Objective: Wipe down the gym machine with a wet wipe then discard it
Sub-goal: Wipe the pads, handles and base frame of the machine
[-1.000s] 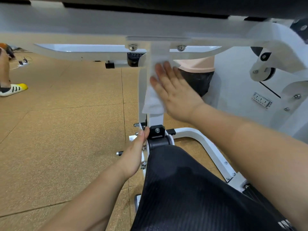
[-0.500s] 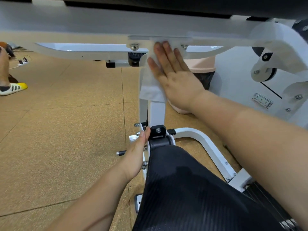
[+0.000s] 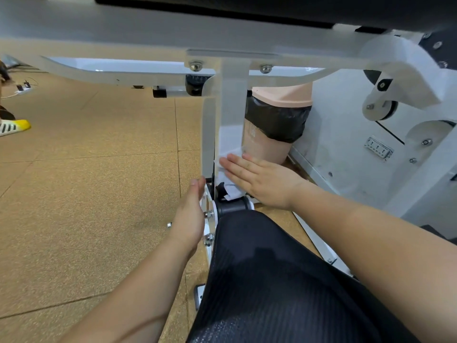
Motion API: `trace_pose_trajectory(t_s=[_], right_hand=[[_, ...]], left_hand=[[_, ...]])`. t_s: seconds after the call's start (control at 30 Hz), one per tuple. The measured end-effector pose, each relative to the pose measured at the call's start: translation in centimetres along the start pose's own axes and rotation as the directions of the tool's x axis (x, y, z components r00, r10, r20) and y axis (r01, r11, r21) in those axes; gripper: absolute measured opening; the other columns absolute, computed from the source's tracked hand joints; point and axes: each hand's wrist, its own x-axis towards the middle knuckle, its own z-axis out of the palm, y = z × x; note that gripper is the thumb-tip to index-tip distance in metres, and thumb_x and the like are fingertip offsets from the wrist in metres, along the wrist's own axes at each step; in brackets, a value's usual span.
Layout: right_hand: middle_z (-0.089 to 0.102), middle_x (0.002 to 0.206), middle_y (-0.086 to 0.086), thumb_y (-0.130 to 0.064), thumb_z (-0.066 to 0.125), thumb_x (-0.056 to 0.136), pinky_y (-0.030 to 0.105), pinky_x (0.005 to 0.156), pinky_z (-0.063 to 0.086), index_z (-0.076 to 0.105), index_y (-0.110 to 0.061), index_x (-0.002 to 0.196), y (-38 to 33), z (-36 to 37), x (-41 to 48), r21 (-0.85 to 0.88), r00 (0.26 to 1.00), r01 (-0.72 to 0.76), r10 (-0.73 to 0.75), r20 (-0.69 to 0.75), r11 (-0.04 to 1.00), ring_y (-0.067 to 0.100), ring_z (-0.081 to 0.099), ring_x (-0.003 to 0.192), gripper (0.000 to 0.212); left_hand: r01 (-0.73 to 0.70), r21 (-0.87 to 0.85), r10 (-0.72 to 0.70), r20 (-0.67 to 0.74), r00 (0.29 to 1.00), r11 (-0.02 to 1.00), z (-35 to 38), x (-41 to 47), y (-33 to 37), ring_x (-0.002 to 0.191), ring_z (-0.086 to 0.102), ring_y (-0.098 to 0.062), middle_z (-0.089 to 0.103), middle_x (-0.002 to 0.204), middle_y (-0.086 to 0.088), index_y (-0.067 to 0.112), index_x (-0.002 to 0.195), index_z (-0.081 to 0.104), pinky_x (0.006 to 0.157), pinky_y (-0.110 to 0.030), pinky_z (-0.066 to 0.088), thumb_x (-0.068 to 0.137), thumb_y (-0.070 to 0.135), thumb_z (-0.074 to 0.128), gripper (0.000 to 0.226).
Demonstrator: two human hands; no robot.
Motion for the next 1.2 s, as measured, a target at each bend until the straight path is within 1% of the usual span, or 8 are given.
trace_pose_trajectory(t_s=[0.27,0.37,0.53,0.67,0.77,0.9,1.1,1.2], right_hand=[[-0.002,0.168,0.025,-0.001,0.012,0.101,0.049,0.128,0.004,0.007,0.005,0.159,1.3,-5.4,-0.9,0.276,0.972,-0.122,0.171,-0.161,0.953,0.037,0.000,0.157,0.059],[-0.004,0.168,0.028,0.000,0.026,0.099,0.050,0.128,0.008,0.001,0.008,0.158,1.7,-10.0,-1.6,0.414,0.952,-0.228,0.291,-0.097,0.882,0.041,-0.003,0.157,0.064],[-0.023,0.166,0.024,-0.003,0.036,0.092,0.046,0.128,0.001,-0.025,0.005,0.153,4.0,-19.4,-3.4,0.571,0.933,-0.338,0.346,0.098,0.748,0.036,-0.020,0.155,0.087],[-0.017,0.168,0.022,-0.002,0.031,0.091,0.048,0.128,0.008,-0.015,0.003,0.157,6.5,-27.0,-5.8,0.701,0.918,-0.353,0.376,0.129,0.620,0.035,-0.016,0.157,0.081],[-0.025,0.168,0.016,-0.003,0.037,0.094,0.042,0.129,0.002,-0.018,-0.002,0.158,8.2,-32.0,-7.4,0.739,0.892,-0.406,0.410,0.192,0.538,0.028,-0.022,0.156,0.084],[-0.035,0.164,0.010,-0.019,0.041,0.103,0.034,0.123,-0.017,-0.025,-0.007,0.157,11.4,-37.1,-8.4,0.759,0.814,-0.533,0.471,0.340,0.372,0.026,-0.030,0.153,0.086],[-0.036,0.164,0.008,-0.022,0.044,0.104,0.029,0.117,-0.022,-0.016,-0.008,0.161,13.3,-41.3,-5.9,0.745,0.752,-0.598,0.528,0.395,0.294,0.021,-0.035,0.151,0.084],[-0.036,0.164,0.009,-0.020,0.043,0.104,0.035,0.123,-0.013,-0.016,-0.007,0.161,12.9,-42.2,-3.1,0.719,0.740,-0.619,0.540,0.400,0.315,0.023,-0.033,0.152,0.083]], left_hand=[[0.003,0.030,0.000,-0.093,0.996,1.000,0.4,-2.0,8.1,0.139,0.038,0.003,0.044,0.153,0.020,0.035,0.152,0.043,0.109,-0.027,0.021,0.106,0.060,0.021,0.057],[0.031,0.040,-0.028,-0.070,0.997,0.999,0.4,-4.2,13.3,0.122,0.044,0.015,0.049,0.143,0.023,0.036,0.147,0.046,0.107,-0.023,0.023,0.110,0.049,0.022,0.046],[0.036,0.235,-0.048,0.047,0.998,0.971,0.4,-7.8,22.1,0.140,0.030,0.007,0.036,0.159,0.015,0.023,0.157,0.037,0.107,-0.009,0.020,0.110,0.042,0.032,0.050],[0.088,0.248,-0.104,0.052,0.993,0.965,1.4,-11.1,28.8,0.139,0.039,-0.003,0.041,0.158,0.006,0.016,0.156,0.039,0.109,-0.018,0.028,0.107,0.026,0.050,0.051],[0.138,0.242,-0.149,0.028,0.988,0.960,1.8,-14.0,33.1,0.123,0.054,-0.002,0.051,0.149,0.006,0.019,0.153,0.044,0.091,-0.009,0.042,0.106,0.021,0.053,0.048],[0.114,0.352,-0.127,0.015,0.992,0.929,0.7,-17.5,37.5,0.097,0.051,0.025,0.054,0.120,0.029,0.030,0.143,0.049,0.068,0.003,0.040,0.105,0.021,0.054,0.039],[0.068,0.573,-0.008,-0.107,0.994,0.817,-6.2,-19.1,40.4,0.127,0.049,-0.014,0.050,0.141,0.005,0.037,0.148,0.044,0.100,-0.035,0.043,0.102,0.037,0.057,0.048],[-0.029,0.768,0.165,-0.100,0.981,0.640,-10.5,-17.7,40.8,0.143,0.039,-0.023,0.039,0.158,-0.002,0.024,0.149,0.046,0.117,-0.046,0.036,0.100,0.031,0.059,0.052]])
